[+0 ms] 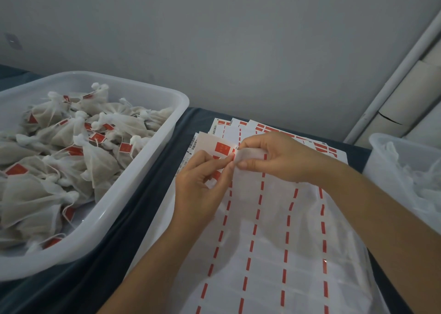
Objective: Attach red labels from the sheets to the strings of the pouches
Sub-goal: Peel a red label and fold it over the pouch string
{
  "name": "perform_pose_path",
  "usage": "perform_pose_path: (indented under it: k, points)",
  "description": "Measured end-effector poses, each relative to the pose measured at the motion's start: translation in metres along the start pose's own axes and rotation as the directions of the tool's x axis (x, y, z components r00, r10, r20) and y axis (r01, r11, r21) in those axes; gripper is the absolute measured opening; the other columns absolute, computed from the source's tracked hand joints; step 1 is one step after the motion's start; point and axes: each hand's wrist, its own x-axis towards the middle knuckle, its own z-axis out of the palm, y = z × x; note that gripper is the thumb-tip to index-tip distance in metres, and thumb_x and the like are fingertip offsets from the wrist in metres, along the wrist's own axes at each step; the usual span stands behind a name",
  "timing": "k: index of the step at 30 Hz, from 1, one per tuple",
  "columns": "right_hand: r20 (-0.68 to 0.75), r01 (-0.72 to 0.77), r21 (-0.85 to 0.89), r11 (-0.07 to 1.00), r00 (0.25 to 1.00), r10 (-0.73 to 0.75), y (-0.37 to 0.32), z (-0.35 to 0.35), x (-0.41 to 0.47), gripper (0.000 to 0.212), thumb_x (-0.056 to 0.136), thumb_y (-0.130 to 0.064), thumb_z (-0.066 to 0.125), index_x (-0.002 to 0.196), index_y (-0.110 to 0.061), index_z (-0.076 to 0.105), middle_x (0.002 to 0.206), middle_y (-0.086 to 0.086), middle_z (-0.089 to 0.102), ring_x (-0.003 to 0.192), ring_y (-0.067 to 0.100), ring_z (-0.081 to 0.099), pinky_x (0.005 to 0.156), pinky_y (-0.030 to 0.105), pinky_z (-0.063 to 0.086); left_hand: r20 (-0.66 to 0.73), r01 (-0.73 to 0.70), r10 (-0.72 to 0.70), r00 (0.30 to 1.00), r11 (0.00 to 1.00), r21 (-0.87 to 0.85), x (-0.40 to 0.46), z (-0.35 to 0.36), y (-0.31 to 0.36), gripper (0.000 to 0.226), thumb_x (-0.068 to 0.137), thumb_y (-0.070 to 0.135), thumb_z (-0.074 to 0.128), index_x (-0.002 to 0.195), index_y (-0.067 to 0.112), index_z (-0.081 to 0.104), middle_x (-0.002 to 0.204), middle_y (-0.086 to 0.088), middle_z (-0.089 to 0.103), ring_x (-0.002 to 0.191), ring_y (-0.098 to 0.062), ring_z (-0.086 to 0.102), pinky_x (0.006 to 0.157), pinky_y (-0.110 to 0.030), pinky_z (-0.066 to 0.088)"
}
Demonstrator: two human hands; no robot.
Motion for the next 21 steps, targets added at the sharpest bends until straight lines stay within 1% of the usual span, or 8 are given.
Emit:
perform_pose_path:
  k: [2,5,8,11,13,15,18,21]
  points:
    - [0.012,-0.007,0.004,1.0,1.0,0.007,0.0003,-0.0006,0.0002,0.016,0.087,-0.029,0.062,0.08,-0.041,0.055,0.075,-0.024,0.053,0.075,0.001,0.052,0.062,0.009,0.034,0.003,0.009,-0.009,1.0,1.0,-0.003,0.0002,0.0005,-0.0016,0.022,0.075,0.034,0.06,0.092,0.023,0.065,0.076,0.017,0.054,0.078,-0.003,0.056,0.065,-0.007,0.048]
    - [0.015,-0.02,-0.003,1.0,1.0,0.02,0.0019,-0.0024,0.0001,0.017,0.087,-0.029,0.062,0.079,-0.042,0.054,0.079,-0.025,0.053,0.08,0.001,0.052,0.064,0.01,0.035,0.012,0.035,-0.034,0.999,0.999,-0.014,0.001,0.0007,-0.0027,0.023,0.072,0.036,0.062,0.094,0.028,0.064,0.076,0.017,0.055,0.079,-0.005,0.057,0.065,-0.008,0.049]
    - [0.037,-0.049,0.029,0.998,0.998,0.047,0.0048,-0.0072,-0.002,0.015,0.088,-0.031,0.059,0.081,-0.042,0.053,0.087,-0.029,0.052,0.083,-0.002,0.051,0.063,0.004,0.037,0.009,0.012,-0.012,1.0,1.0,0.003,0.0023,-0.0002,-0.0022,0.027,0.072,0.036,0.061,0.098,0.029,0.062,0.077,0.019,0.054,0.072,-0.009,0.058,0.068,-0.008,0.05]
    - [0.076,-0.071,0.067,0.995,0.995,0.065,0.0069,-0.008,-0.0032,0.014,0.09,-0.03,0.057,0.083,-0.041,0.053,0.088,-0.031,0.049,0.083,-0.003,0.051,0.061,0.003,0.04,0.007,-0.127,0.127,0.992,0.986,0.105,0.001,-0.0008,-0.0013,0.03,0.078,0.032,0.061,0.104,0.016,0.066,0.079,0.018,0.052,0.067,-0.006,0.055,0.072,-0.007,0.048]
    - [0.086,-0.062,0.075,0.995,0.995,0.055,0.0064,-0.007,-0.0023,0.017,0.09,-0.029,0.057,0.081,-0.042,0.052,0.083,-0.03,0.048,0.08,-0.003,0.05,0.067,0.008,0.035,0.022,-0.194,0.193,0.981,0.964,0.184,-0.0009,-0.0001,-0.001,0.031,0.076,0.024,0.064,0.1,0.005,0.07,0.078,0.006,0.057,0.068,-0.008,0.055,0.067,-0.007,0.049]
    - [0.084,-0.044,0.056,0.997,0.996,0.039,0.006,-0.0055,-0.0015,0.019,0.09,-0.029,0.057,0.079,-0.042,0.051,0.079,-0.031,0.045,0.077,-0.005,0.046,0.069,0.011,0.033,0.016,-0.217,0.219,0.976,0.952,0.216,-0.0018,0.0003,-0.001,0.028,0.074,0.019,0.066,0.096,0.002,0.071,0.077,-0.004,0.061,0.067,-0.014,0.058,0.068,-0.01,0.049]
    - [0.072,-0.021,0.014,1.0,0.997,0.02,0.0052,-0.002,-0.002,0.01,0.091,-0.028,0.054,0.097,-0.036,0.057,0.093,-0.034,0.047,0.083,-0.012,0.045,0.065,0.0,0.035,-0.02,-0.208,0.216,0.976,0.96,0.186,-0.001,-0.001,0.0007,0.026,0.075,0.02,0.066,0.094,0.002,0.072,0.082,0.005,0.057,0.072,-0.008,0.057,0.07,-0.009,0.05]
    - [0.047,0.006,-0.037,0.999,0.999,-0.004,0.0083,0.0015,-0.0011,0.024,0.092,-0.028,0.052,0.115,-0.026,0.06,0.113,-0.02,0.054,0.096,-0.002,0.045,0.069,0.003,0.034,-0.032,-0.196,0.204,0.978,0.965,0.173,-0.0006,-0.0021,0.0024,0.027,0.076,0.023,0.065,0.094,0.004,0.072,0.085,0.007,0.055,0.074,-0.002,0.054,0.071,-0.01,0.05]
